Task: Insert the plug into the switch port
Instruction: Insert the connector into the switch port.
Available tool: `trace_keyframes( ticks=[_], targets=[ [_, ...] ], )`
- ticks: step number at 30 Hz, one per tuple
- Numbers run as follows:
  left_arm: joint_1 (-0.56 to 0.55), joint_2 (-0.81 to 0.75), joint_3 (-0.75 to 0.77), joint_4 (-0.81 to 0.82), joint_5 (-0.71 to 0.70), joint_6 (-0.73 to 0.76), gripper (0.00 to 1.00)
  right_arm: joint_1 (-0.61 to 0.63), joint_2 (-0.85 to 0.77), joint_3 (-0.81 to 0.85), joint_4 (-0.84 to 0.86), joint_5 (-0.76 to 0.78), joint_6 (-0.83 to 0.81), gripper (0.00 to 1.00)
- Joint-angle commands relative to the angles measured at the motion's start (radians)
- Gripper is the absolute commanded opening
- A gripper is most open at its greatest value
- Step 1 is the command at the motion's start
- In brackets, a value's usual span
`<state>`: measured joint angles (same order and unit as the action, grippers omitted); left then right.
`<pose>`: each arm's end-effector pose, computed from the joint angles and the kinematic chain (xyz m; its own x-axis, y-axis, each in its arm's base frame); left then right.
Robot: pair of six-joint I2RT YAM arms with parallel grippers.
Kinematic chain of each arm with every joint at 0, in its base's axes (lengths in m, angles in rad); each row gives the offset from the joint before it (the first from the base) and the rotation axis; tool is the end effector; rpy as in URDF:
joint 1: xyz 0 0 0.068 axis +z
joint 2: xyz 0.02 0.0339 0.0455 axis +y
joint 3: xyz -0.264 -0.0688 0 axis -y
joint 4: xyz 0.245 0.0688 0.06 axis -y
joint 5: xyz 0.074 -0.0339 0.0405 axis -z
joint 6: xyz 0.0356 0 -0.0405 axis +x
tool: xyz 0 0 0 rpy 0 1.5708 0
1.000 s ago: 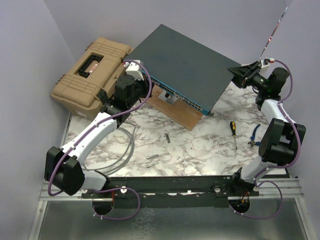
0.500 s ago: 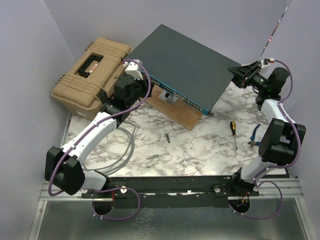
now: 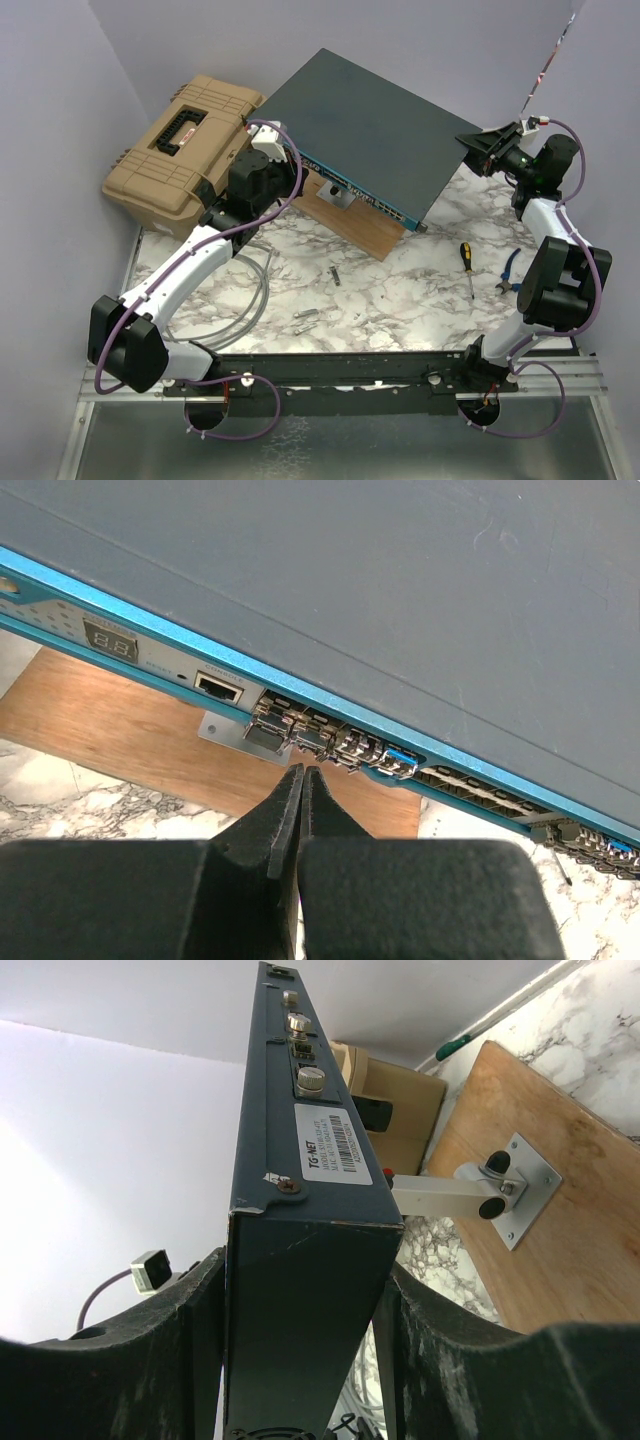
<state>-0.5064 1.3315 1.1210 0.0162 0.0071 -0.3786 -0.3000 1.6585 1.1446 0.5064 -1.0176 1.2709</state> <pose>0.2772 -0.1540 0.3563 -0.3384 -0.2350 -0.9112 0.3939 0.8440 -0.3639 0.3707 -0.0830 0.3076 -0.6303 0.7204 -0.2893 -0.1874 0.2204 0.9572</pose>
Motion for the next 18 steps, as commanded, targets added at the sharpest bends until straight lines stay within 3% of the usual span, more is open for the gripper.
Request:
trace_keyframes(
  ticks=[1, 18],
  targets=[
    [-0.006, -0.014, 0.020, -0.001, 0.005, 0.017, 0.01, 0.010, 0.019, 0.017, -0.023, 0.008, -0.089, 0.26],
    [-0.006, 0.026, 0.042, 0.084, 0.061, -0.018, 0.00, 0.010, 0.021, 0.022, -0.023, 0.007, -0.088, 0.26]
  ],
)
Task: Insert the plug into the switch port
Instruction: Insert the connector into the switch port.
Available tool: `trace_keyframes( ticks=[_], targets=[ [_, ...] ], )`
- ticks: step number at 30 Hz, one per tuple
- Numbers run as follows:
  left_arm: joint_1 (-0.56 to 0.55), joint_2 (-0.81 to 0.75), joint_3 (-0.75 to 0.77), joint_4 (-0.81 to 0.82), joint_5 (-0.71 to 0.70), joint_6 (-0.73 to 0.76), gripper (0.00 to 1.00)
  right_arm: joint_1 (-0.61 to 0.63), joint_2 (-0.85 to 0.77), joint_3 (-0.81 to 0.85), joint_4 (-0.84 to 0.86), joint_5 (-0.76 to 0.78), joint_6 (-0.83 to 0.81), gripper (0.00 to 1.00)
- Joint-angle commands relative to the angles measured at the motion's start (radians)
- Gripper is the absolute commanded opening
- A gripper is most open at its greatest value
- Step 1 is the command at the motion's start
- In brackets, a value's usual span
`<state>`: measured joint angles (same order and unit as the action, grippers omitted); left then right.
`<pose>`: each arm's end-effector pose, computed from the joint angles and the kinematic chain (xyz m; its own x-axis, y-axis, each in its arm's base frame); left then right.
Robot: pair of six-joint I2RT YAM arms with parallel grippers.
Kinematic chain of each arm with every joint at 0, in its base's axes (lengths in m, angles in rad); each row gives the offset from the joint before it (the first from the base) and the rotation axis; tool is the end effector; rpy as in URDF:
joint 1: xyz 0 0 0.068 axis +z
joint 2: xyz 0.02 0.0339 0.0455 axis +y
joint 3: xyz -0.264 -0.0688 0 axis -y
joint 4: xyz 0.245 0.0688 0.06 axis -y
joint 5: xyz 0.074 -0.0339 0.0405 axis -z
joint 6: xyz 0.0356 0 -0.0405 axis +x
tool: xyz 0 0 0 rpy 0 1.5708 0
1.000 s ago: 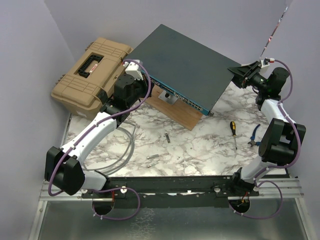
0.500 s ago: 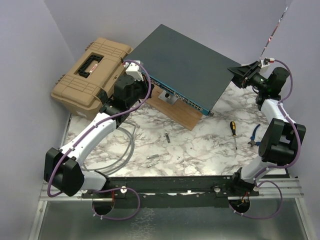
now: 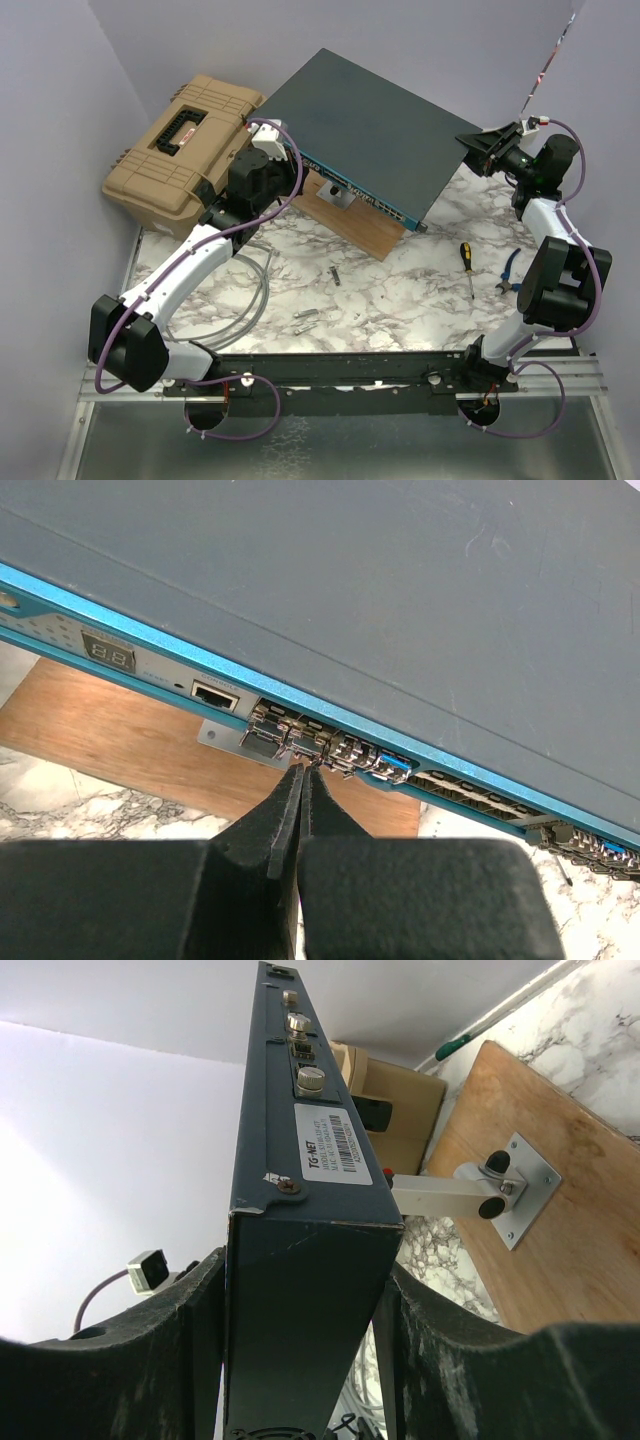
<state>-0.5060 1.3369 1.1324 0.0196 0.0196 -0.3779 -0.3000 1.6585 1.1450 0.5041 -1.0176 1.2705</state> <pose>0.2784 -0.1550 0.3592 -0.3345 -0.2364 -0.9123 0.4067 0.8370 -0.3660 0.3707 -0.0830 0.3075 -0.6308 0.7205 -0.2882 -0.1859 0.2202 0.9576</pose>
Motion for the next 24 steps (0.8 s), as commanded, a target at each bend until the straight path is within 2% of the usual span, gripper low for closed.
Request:
trace_keyframes(
  ticks=[1, 15, 24],
  targets=[
    [-0.006, 0.023, 0.030, 0.091, 0.052, -0.024, 0.00, 0.010, 0.021, 0.022, -0.021, 0.008, -0.088, 0.26],
    [-0.007, 0.055, -0.008, 0.345, 0.067, -0.181, 0.00, 0.010, 0.011, 0.010, -0.016, 0.010, -0.083, 0.26],
    [-0.007, 0.053, -0.012, 0.347, 0.070, -0.194, 0.00, 0.010, 0.007, 0.001, -0.020, 0.015, -0.088, 0.26]
  ],
)
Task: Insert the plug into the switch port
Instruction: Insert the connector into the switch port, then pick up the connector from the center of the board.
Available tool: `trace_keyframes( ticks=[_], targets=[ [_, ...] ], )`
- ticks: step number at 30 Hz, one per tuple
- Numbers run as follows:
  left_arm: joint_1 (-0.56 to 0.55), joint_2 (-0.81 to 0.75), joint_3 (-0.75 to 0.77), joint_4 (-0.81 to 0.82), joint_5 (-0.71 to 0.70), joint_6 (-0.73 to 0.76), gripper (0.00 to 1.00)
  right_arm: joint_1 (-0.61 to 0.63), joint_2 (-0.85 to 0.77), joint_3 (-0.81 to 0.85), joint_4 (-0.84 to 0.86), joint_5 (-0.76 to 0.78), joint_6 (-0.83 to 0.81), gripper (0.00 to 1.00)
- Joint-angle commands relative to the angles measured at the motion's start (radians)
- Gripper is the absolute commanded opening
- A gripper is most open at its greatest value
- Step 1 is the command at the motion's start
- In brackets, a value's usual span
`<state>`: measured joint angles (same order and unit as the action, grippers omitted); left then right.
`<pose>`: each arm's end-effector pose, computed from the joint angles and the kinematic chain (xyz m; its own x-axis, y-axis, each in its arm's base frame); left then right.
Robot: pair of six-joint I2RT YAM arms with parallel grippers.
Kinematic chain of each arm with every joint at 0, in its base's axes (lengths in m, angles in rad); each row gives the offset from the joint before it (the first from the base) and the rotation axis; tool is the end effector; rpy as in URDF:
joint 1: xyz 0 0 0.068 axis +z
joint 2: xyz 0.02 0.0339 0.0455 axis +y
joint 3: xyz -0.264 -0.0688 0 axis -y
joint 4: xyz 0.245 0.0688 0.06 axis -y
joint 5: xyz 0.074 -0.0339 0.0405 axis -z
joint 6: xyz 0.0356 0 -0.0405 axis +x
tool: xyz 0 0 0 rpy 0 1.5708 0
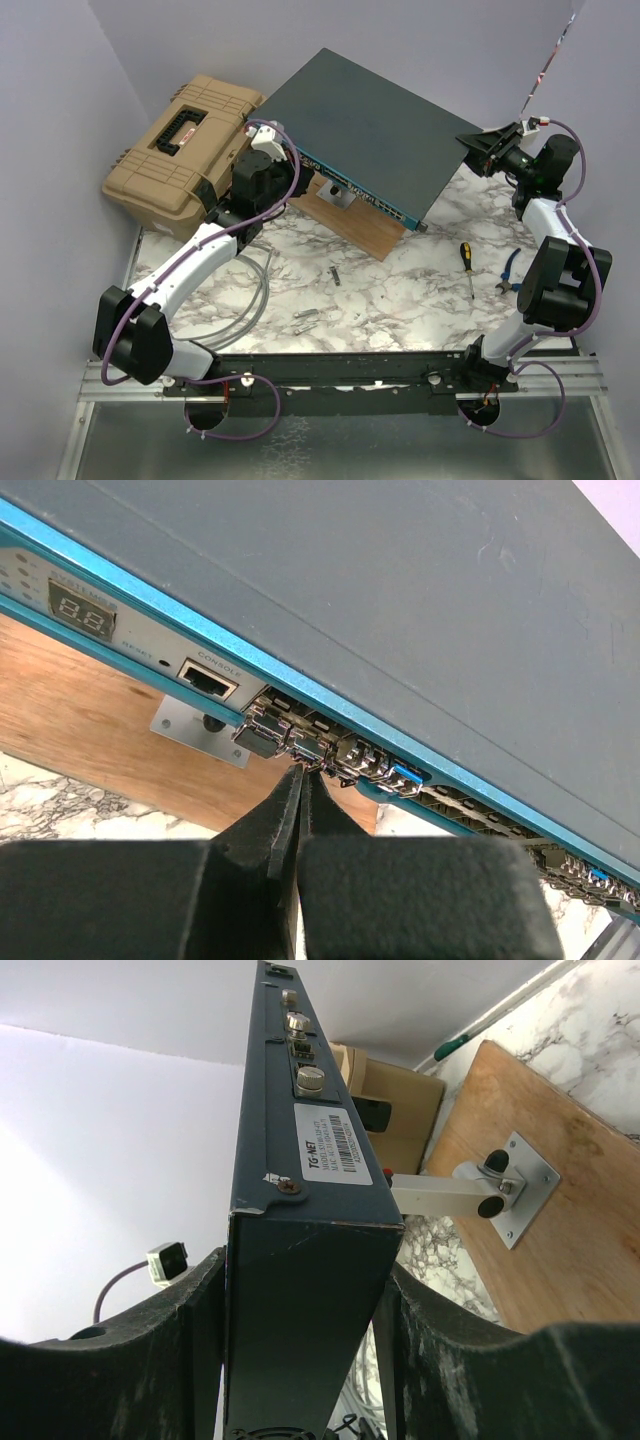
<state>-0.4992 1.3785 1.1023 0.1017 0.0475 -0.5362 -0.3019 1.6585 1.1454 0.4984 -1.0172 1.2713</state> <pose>0.2885 -0.1592 0.3445 -0.3963 -0.3651 -0.8424 0.3685 0.7771 -0.5102 0.3706 -0.0837 0.3071 -0.6307 0.7226 -0.2831 -0.1801 0.2185 0.9591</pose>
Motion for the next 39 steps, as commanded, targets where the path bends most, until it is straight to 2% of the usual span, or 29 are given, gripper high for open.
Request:
trace_keyframes(
  ticks=[1, 5, 10, 15, 22, 25, 34, 39],
  targets=[
    [-0.014, 0.004, 0.010, 0.247, 0.036, -0.027, 0.00, 0.012, 0.007, 0.003, -0.017, 0.017, -0.090, 0.26],
    [-0.013, -0.032, -0.036, 0.163, 0.015, 0.022, 0.03, 0.012, 0.008, 0.015, -0.049, 0.023, -0.114, 0.27],
    [-0.013, -0.101, -0.103, 0.040, -0.038, 0.095, 0.12, 0.011, 0.004, 0.030, -0.102, 0.039, -0.148, 0.35],
    [-0.013, -0.167, -0.148, -0.071, -0.091, 0.167, 0.29, 0.001, -0.007, 0.050, -0.159, 0.060, -0.182, 0.52],
    [-0.013, -0.232, -0.200, -0.175, -0.113, 0.210, 0.51, -0.026, -0.048, 0.070, -0.272, 0.118, -0.247, 0.84],
    [-0.013, -0.249, -0.221, -0.214, -0.093, 0.214, 0.57, -0.037, -0.078, 0.083, -0.355, 0.158, -0.296, 0.98],
    [-0.013, -0.258, -0.302, -0.278, -0.023, 0.154, 0.66, -0.040, -0.184, 0.204, -0.666, 0.360, -0.506, 1.00],
    [-0.015, -0.205, -0.316, -0.314, 0.032, 0.140, 0.76, -0.040, -0.208, 0.299, -0.777, 0.420, -0.602, 1.00]
  ],
)
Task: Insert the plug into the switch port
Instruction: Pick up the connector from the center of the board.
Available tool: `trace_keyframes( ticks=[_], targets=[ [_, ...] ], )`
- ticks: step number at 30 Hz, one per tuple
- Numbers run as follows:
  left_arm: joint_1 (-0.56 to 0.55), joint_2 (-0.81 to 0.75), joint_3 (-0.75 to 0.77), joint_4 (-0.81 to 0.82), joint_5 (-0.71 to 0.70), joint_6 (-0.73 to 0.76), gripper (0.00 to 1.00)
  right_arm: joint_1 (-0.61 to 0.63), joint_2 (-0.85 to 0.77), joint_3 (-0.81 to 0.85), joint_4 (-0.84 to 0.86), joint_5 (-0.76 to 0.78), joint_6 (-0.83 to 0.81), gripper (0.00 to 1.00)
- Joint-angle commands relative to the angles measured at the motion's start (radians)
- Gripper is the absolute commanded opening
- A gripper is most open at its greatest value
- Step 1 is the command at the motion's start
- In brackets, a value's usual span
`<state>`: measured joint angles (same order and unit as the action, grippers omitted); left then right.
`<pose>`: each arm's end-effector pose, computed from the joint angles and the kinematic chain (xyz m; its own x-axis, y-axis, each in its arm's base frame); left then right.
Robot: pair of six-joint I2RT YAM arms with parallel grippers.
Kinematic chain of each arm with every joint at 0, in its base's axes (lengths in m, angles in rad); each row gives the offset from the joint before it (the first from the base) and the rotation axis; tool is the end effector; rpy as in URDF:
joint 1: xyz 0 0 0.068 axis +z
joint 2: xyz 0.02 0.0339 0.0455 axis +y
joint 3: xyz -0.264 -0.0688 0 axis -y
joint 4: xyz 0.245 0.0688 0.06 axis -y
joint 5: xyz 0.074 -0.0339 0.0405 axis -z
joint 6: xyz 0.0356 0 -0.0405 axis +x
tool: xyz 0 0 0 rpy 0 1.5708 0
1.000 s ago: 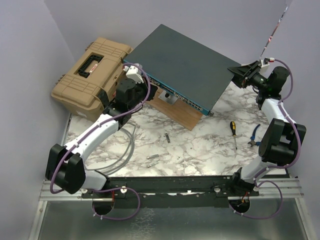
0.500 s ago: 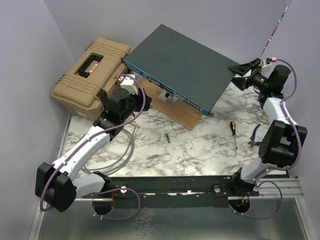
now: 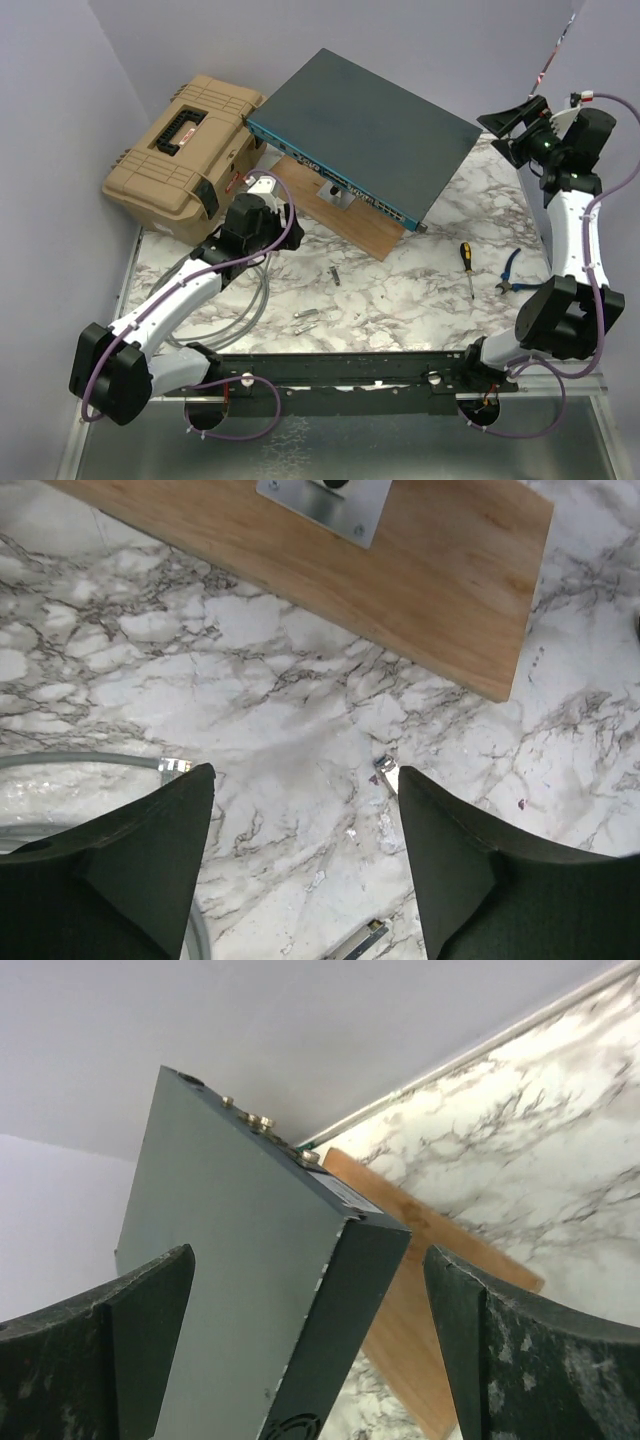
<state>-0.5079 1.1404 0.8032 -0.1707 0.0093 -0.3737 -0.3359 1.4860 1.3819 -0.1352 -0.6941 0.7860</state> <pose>0.2241 -0.1251 0.2757 -0.5758 -0.0973 -0.8118 0.3042 0.8961 -0.3232 0.3342 -0.0926 0.3867 -0.3940 0.7136 -0.5793 -0.0773 0.6023 0.7945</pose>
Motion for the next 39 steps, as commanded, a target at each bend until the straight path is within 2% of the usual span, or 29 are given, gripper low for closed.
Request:
trace_keyframes(
  ticks=[1, 7, 12, 18, 22, 26, 30, 39],
  targets=[
    [-0.009, 0.039, -0.024, -0.044, 0.075, -0.023, 0.76, -0.006, -0.041, 0.073, -0.153, 0.099, -0.128, 1.00],
    [-0.048, 0.082, -0.046, -0.042, 0.109, -0.003, 0.76, -0.005, -0.074, 0.094, -0.173, 0.086, -0.188, 1.00],
    [-0.147, 0.130, -0.040, -0.024, 0.069, 0.065, 0.76, -0.001, -0.089, 0.073, -0.149, 0.058, -0.189, 1.00],
    [-0.227, 0.191, -0.076, 0.148, 0.056, 0.083, 0.76, 0.004, -0.100, 0.041, -0.125, 0.045, -0.182, 0.99],
    [-0.238, 0.249, -0.103, 0.330, 0.039, 0.049, 0.75, 0.007, -0.107, 0.033, -0.122, 0.042, -0.182, 0.99],
    [-0.239, 0.325, -0.105, 0.474, 0.108, 0.031, 0.74, 0.010, -0.113, 0.023, -0.122, 0.042, -0.181, 0.99],
    [-0.242, 0.416, -0.057, 0.502, 0.179, 0.046, 0.72, 0.012, -0.119, 0.016, -0.121, 0.040, -0.181, 0.99],
    [-0.245, 0.534, -0.002, 0.508, 0.222, 0.092, 0.72, 0.014, -0.115, 0.007, -0.108, 0.027, -0.173, 0.99]
  ],
)
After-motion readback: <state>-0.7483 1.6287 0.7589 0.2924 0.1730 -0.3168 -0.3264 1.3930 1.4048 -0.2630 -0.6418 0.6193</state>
